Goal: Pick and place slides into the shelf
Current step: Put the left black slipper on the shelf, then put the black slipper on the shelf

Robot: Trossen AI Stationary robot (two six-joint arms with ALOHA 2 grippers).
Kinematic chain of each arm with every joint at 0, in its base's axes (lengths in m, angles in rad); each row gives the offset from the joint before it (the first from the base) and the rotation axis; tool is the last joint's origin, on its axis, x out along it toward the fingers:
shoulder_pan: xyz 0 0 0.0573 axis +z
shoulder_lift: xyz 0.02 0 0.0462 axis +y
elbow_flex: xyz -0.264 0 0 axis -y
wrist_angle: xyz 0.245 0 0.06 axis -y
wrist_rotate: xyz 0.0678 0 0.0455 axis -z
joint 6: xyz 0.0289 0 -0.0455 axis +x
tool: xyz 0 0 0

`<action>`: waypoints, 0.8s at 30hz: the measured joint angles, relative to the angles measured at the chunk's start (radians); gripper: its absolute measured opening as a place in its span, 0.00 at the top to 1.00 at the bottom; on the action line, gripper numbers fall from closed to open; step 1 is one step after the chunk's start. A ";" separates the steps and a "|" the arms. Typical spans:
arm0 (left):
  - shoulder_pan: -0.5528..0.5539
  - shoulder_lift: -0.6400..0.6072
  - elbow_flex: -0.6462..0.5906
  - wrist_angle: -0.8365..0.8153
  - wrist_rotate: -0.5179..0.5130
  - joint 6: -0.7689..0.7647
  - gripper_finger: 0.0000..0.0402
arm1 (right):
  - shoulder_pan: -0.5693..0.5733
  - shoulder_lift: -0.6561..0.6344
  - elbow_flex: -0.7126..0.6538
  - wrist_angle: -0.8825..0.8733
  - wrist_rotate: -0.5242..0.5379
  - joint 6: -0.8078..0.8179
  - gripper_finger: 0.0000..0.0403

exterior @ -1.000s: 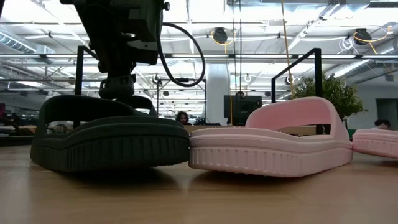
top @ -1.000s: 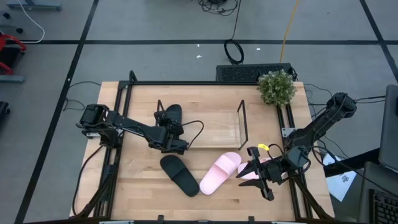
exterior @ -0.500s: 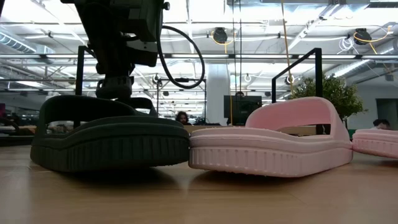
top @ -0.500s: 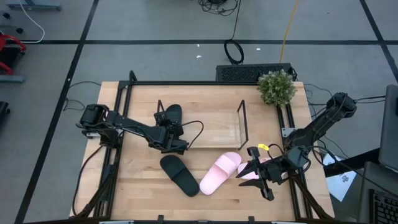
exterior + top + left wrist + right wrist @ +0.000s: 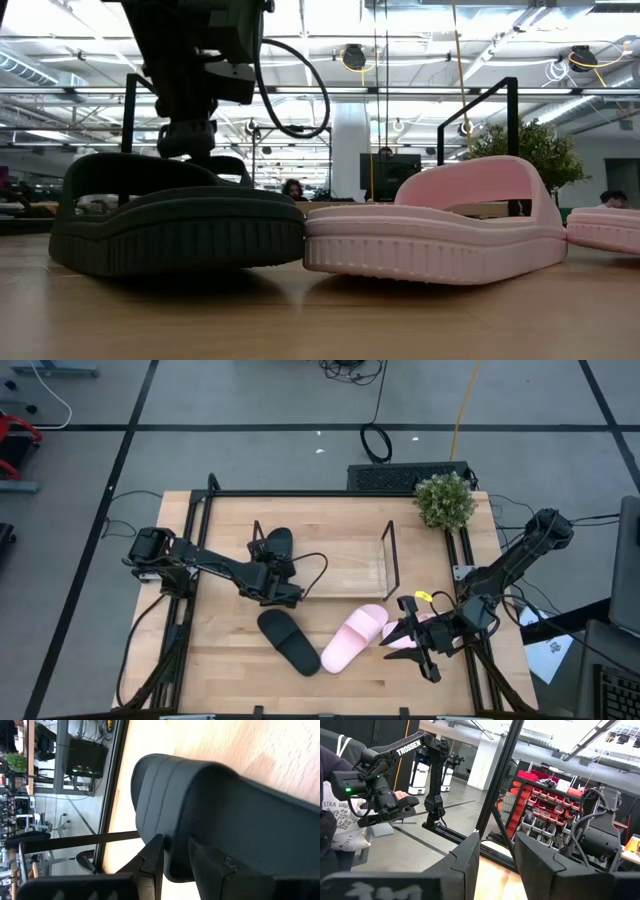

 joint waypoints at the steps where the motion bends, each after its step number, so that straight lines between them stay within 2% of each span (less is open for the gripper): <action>1: 0.000 0.000 0.004 0.000 0.004 0.000 0.78 | 0.000 0.000 0.000 0.000 0.000 0.000 0.71; 8: -0.001 0.000 0.015 0.000 0.057 -0.010 0.78 | 0.000 0.000 0.000 0.000 0.000 0.000 0.71; 24: -0.047 0.000 0.019 -0.009 0.070 -0.036 0.78 | 0.000 0.000 0.000 0.000 0.000 0.000 0.71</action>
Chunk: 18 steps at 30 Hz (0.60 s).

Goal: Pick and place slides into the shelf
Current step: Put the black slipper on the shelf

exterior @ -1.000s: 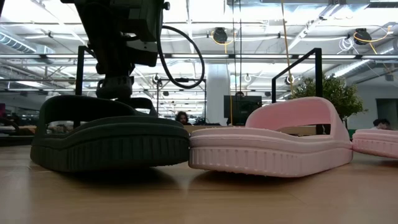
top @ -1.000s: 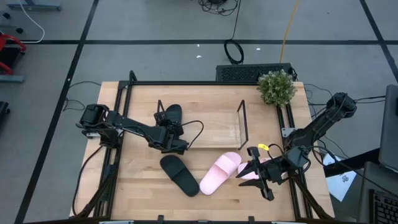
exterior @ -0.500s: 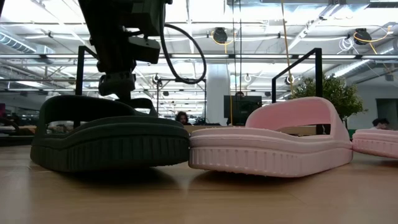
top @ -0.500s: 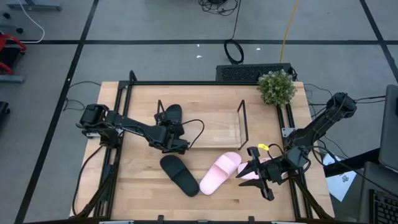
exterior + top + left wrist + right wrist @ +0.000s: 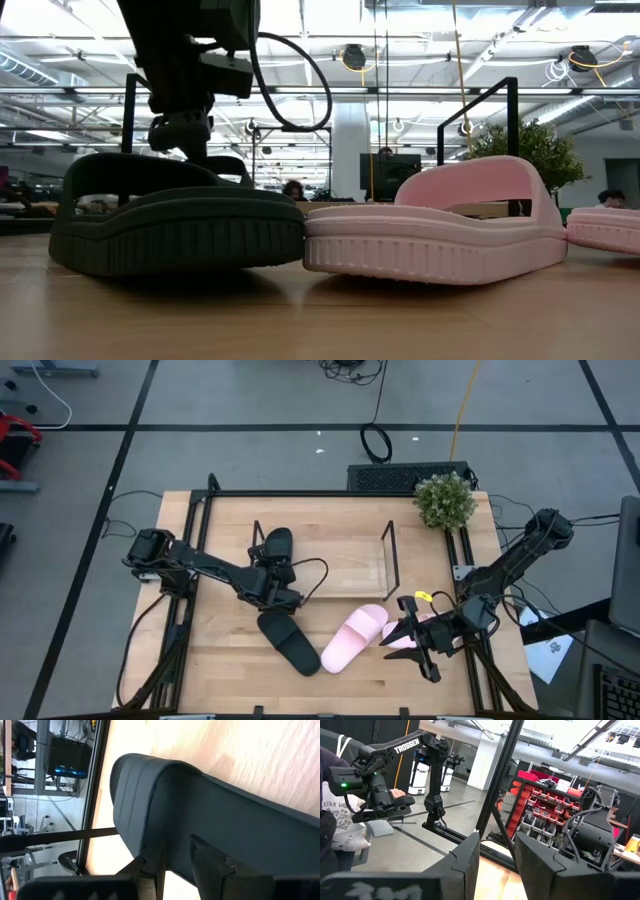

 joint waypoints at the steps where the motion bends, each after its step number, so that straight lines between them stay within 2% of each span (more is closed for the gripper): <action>1: -0.003 0.000 0.008 -0.009 0.000 -0.006 0.78 | 0.000 0.000 0.000 0.000 0.000 0.000 0.71; 10: -0.068 0.000 0.173 -0.129 0.026 -0.068 0.78 | 0.000 0.000 0.000 0.000 0.000 0.000 0.71; 18: -0.246 0.000 0.306 -0.115 0.149 -0.118 0.78 | 0.000 0.000 0.000 -0.009 0.000 0.005 0.71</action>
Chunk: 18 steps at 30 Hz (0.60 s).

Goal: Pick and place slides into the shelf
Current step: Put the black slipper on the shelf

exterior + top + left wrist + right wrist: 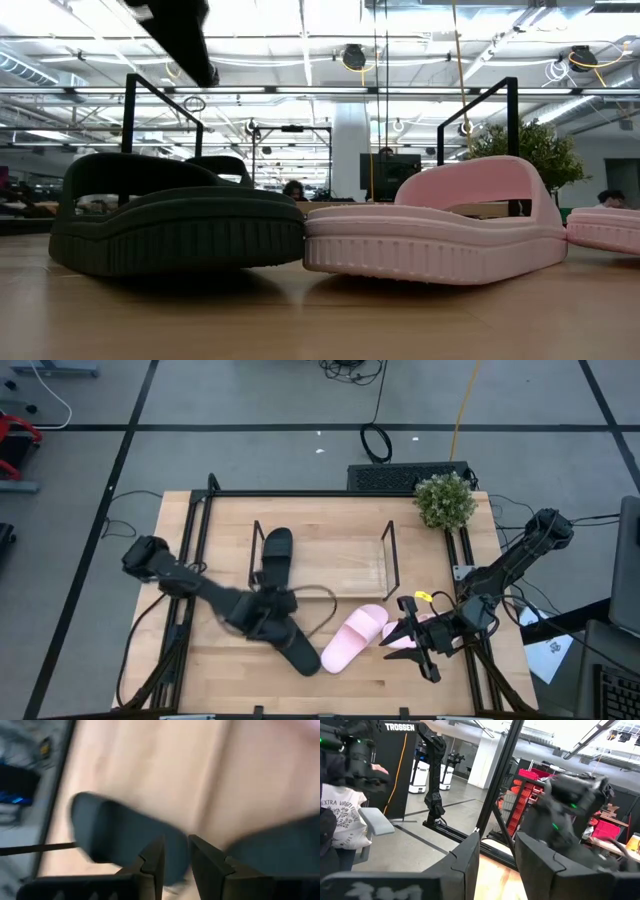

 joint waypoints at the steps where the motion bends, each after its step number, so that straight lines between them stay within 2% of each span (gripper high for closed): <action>1: -0.029 0.000 0.012 0.008 0.010 -0.014 0.78 | 0.000 0.000 0.000 0.001 0.000 0.000 0.71; 10: -0.240 0.000 0.062 0.176 0.022 -0.093 0.78 | 0.000 0.000 0.000 0.001 -0.016 -0.005 0.71; 14: -0.282 0.014 0.063 0.274 0.020 -0.089 0.78 | 0.000 0.013 0.000 0.017 -0.080 -0.005 0.71; 18: -0.299 0.060 0.063 0.321 0.022 -0.090 0.78 | 0.000 0.040 0.001 0.042 -0.081 -0.005 0.71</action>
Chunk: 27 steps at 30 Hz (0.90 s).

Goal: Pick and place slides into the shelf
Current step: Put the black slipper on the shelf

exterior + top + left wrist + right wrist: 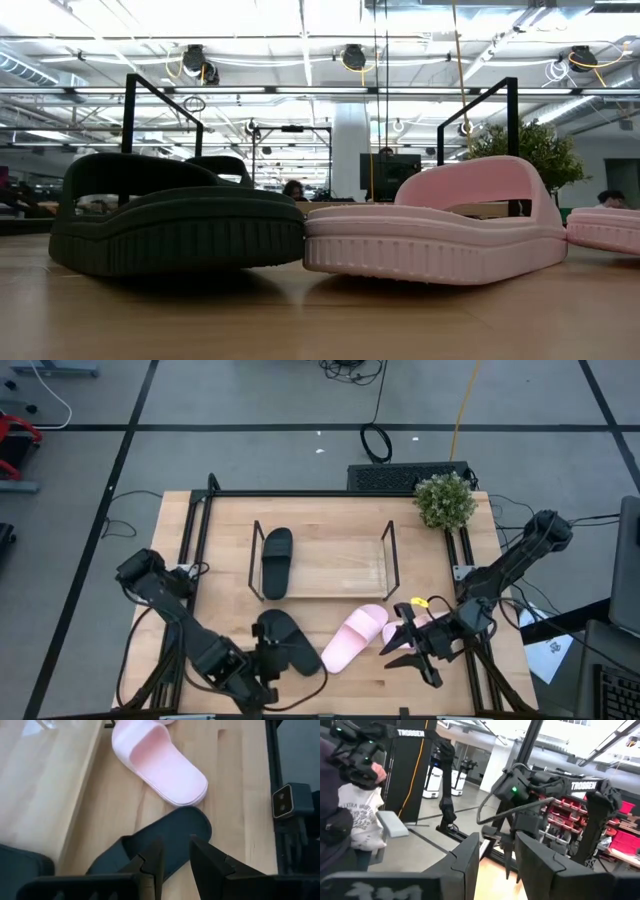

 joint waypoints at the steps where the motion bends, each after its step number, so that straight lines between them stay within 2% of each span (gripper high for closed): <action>1: 0.000 0.015 0.000 0.011 0.000 -0.005 0.78 | 0.000 0.008 0.000 0.001 0.000 0.000 0.71; 8: 0.019 0.068 -0.001 -0.032 0.009 -0.074 0.78 | -0.006 0.042 0.000 0.041 0.002 -0.016 0.71; 18: 0.047 0.060 -0.001 -0.003 0.022 -0.027 0.78 | -0.006 0.042 0.000 0.018 0.002 -0.010 0.71; 27: 0.097 0.060 -0.001 -0.039 0.141 -0.090 0.78 | -0.006 0.042 0.000 0.019 0.002 -0.010 0.71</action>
